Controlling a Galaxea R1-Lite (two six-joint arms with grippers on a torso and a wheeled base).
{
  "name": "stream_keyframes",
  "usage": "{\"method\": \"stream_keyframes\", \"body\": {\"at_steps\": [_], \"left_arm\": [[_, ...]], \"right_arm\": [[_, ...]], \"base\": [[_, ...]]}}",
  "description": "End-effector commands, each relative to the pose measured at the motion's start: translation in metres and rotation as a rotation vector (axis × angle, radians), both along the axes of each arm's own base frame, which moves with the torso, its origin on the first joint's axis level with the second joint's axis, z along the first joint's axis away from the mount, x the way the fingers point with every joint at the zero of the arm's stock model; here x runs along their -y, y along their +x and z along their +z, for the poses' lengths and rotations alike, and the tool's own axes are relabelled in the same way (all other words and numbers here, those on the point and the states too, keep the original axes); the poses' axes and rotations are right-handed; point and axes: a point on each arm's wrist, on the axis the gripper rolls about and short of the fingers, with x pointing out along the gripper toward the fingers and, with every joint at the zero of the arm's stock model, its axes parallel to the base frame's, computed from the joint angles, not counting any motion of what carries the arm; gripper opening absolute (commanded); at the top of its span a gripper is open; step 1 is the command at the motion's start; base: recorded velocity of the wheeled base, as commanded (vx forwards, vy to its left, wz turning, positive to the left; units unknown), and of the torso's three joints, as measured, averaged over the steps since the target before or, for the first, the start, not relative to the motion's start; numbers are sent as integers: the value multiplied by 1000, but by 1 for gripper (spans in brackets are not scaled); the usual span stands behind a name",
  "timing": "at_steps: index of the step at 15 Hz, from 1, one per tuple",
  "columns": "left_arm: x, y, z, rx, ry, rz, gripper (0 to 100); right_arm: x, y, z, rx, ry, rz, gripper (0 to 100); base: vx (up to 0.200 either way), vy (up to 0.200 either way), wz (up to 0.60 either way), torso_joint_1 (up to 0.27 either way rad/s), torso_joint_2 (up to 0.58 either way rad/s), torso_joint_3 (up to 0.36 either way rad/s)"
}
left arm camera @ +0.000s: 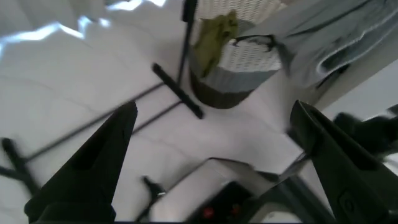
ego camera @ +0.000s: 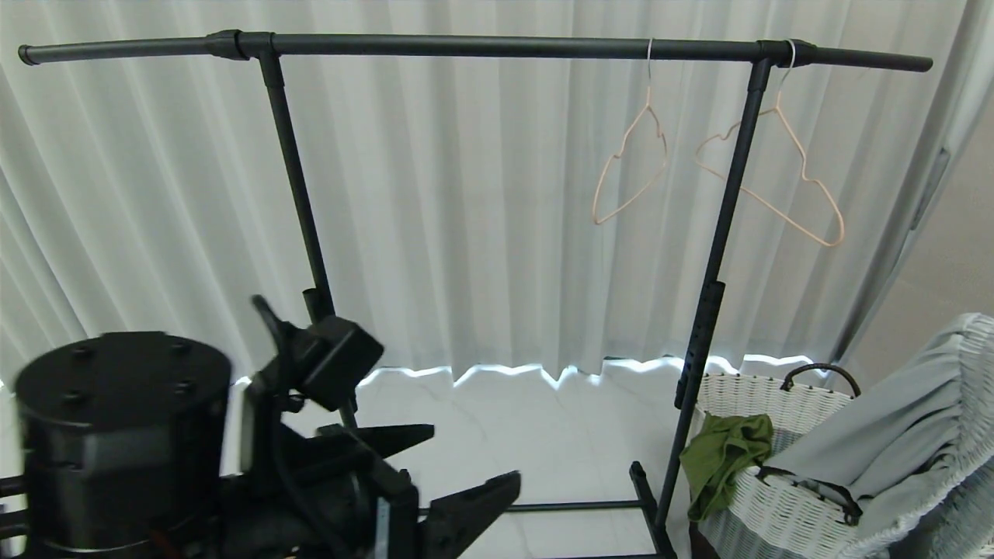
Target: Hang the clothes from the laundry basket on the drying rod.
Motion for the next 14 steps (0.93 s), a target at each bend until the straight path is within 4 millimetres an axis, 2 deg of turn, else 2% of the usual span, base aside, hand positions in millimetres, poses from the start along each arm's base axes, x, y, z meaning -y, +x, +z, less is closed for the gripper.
{"method": "stream_keyframes", "body": {"at_steps": [1,2,5,8,11,14], "left_arm": [[75,26,-22,-157,-79,-21,100],[98,28,-25,-181,-103,-26,100],[168,27,-56,-270,-103,-24,100],[224,-2,-81,-349,-116,-95,100],[257,2,-95,-347,-139,-112,100],[274,24,-106,-351,-181,-66,100]], "right_arm": [[-4,-2,4,8,20,55,0],[-5,-3,6,7,37,67,0],[-7,-9,7,10,78,91,0],[-8,-12,8,5,108,105,0],[-8,-18,9,18,113,127,0],[-8,-23,9,27,115,155,0]], "base": [[0,0,0,0,0,0],[0,0,0,0,0,0],[0,0,0,0,0,0],[0,0,0,0,0,0],[0,0,0,0,0,0],[0,0,0,0,0,0]]}}
